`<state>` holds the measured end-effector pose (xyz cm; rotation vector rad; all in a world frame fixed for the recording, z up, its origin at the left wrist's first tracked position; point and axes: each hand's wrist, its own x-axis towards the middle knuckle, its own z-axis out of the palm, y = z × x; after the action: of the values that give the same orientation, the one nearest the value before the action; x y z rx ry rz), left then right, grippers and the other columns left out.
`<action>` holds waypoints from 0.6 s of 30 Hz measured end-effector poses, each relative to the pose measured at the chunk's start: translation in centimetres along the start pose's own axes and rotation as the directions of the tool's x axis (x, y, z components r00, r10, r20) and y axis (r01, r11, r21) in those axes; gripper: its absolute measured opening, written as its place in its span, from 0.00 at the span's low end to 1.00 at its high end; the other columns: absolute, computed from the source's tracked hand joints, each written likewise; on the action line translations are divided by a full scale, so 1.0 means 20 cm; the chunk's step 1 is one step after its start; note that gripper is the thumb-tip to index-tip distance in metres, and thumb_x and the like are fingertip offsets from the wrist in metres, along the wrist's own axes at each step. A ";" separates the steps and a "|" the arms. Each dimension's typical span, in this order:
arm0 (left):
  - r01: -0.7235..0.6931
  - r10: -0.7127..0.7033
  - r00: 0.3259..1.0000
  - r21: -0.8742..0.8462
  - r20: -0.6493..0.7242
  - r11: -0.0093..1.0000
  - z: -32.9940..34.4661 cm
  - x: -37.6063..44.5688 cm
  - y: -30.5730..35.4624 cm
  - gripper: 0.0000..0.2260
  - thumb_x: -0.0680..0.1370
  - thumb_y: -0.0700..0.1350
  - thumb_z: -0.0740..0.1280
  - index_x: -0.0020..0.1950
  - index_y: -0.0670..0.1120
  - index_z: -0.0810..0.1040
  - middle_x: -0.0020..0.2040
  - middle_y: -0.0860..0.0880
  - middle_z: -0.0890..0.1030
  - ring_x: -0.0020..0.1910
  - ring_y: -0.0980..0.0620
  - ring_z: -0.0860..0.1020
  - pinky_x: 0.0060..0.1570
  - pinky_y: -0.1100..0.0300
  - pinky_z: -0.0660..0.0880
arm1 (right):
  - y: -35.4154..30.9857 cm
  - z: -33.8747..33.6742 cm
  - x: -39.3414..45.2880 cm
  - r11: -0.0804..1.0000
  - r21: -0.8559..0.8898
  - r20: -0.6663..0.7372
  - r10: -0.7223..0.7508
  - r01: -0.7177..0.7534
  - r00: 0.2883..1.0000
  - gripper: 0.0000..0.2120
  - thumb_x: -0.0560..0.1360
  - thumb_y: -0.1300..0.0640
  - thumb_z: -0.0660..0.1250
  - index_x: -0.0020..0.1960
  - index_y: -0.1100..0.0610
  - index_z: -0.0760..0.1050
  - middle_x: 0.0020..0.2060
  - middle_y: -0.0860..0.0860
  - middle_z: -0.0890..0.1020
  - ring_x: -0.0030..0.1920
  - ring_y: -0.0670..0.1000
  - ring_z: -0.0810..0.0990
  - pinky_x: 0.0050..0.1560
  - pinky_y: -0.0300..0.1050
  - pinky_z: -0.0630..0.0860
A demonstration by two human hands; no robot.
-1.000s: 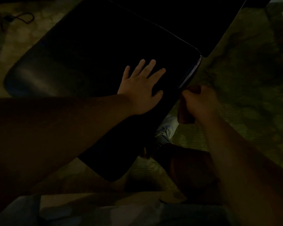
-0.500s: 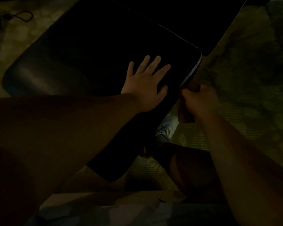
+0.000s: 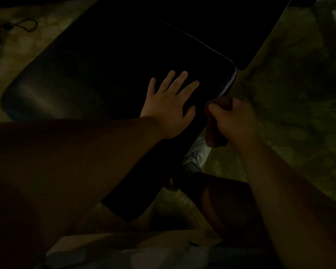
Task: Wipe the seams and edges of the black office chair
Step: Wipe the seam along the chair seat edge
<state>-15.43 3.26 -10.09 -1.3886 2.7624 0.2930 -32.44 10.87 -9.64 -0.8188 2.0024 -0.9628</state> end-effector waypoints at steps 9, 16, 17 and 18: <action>-0.005 0.005 1.000 -0.001 0.004 1.000 0.00 0.00 0.00 0.29 0.82 0.62 0.50 0.82 0.60 0.47 0.84 0.52 0.45 0.82 0.47 0.40 0.77 0.35 0.42 | 0.02 -0.01 0.01 0.998 0.032 -0.026 0.049 -0.048 0.998 0.08 0.74 0.51 0.71 0.49 0.54 0.79 0.40 0.47 0.81 0.40 0.45 0.79 0.35 0.39 0.72; -0.013 0.013 1.000 0.002 -0.017 1.000 0.01 0.00 -0.01 0.29 0.81 0.62 0.49 0.82 0.60 0.48 0.84 0.51 0.46 0.82 0.46 0.42 0.77 0.34 0.43 | 0.05 -0.02 0.03 0.995 -0.078 -0.087 0.057 -0.064 0.995 0.06 0.75 0.53 0.69 0.45 0.55 0.75 0.38 0.49 0.77 0.39 0.48 0.76 0.35 0.40 0.69; -0.012 0.013 1.000 0.002 -0.017 1.000 0.01 0.00 -0.01 0.29 0.81 0.62 0.49 0.82 0.60 0.48 0.84 0.51 0.46 0.82 0.46 0.42 0.77 0.34 0.43 | 0.04 -0.03 0.03 0.996 -0.062 -0.079 0.053 -0.058 0.995 0.06 0.75 0.52 0.69 0.47 0.54 0.76 0.39 0.47 0.77 0.38 0.45 0.75 0.34 0.39 0.69; -0.011 0.011 1.000 0.001 -0.012 1.000 0.01 0.00 -0.01 0.29 0.81 0.62 0.50 0.82 0.60 0.48 0.84 0.51 0.46 0.82 0.46 0.41 0.77 0.35 0.42 | 0.03 -0.03 0.03 0.998 -0.043 -0.056 0.041 -0.043 0.998 0.06 0.75 0.51 0.69 0.49 0.53 0.77 0.40 0.46 0.77 0.38 0.42 0.75 0.33 0.37 0.68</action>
<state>-15.37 3.14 -10.35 -1.3804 2.7801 0.2852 -33.27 10.90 -10.01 -0.7784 2.0864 -0.9293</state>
